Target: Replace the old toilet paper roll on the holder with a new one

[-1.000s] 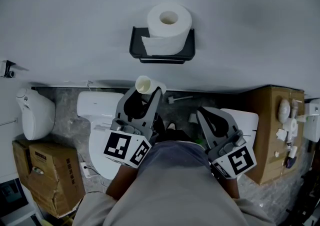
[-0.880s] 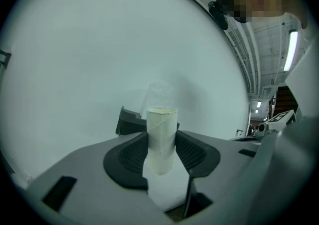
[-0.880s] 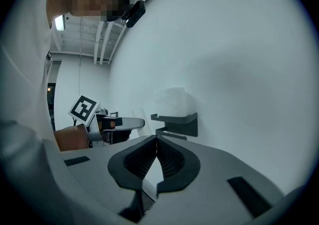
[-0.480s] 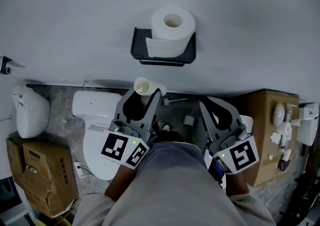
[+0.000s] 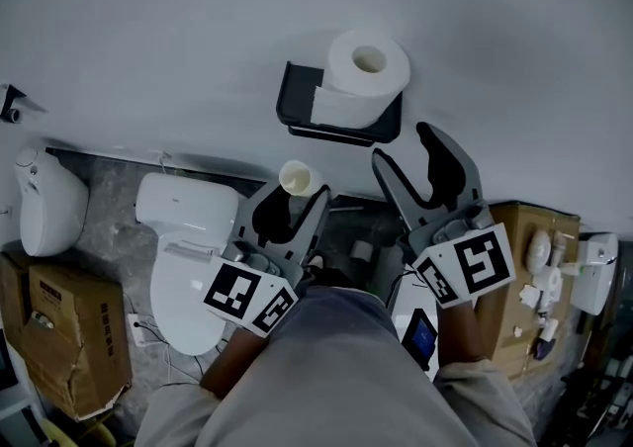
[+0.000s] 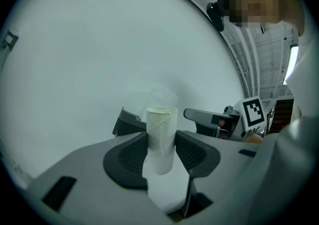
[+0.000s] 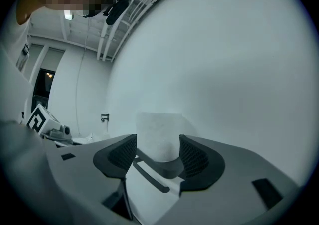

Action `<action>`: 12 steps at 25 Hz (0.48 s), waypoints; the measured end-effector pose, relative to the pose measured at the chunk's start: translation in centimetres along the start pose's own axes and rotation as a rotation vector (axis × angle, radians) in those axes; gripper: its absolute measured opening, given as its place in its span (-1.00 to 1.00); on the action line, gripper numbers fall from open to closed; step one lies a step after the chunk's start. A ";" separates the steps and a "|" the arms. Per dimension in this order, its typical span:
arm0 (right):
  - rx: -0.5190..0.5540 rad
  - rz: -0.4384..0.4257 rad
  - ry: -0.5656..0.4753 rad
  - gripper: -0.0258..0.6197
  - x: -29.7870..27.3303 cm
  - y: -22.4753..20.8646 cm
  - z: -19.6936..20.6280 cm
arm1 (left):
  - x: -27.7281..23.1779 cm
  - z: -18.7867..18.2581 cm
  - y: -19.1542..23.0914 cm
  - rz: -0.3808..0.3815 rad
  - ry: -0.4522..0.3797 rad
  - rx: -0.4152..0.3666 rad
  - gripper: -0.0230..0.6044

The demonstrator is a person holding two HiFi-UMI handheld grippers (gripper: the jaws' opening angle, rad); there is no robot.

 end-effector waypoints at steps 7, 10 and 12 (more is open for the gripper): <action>-0.029 -0.015 0.014 0.11 -3.4 0.5 -1.1 | 0.6 0.0 1.0 -0.005 0.003 0.019 -0.39; -0.023 -0.010 0.037 0.17 -4.8 0.5 -0.9 | 0.7 0.0 1.5 -0.005 0.003 0.030 -0.39; -0.022 -0.004 0.048 0.19 -5.5 0.5 -0.9 | 0.7 -0.1 1.7 -0.002 0.004 0.035 -0.39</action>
Point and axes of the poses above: the fingertips, and each gripper's own axes: x backward along the fingers, y to its left, z out of its underside, the point moved 1 cm from there along x, backward along the fingers, and after that the axes turned 12 degrees about z, right-handed, at the moved point
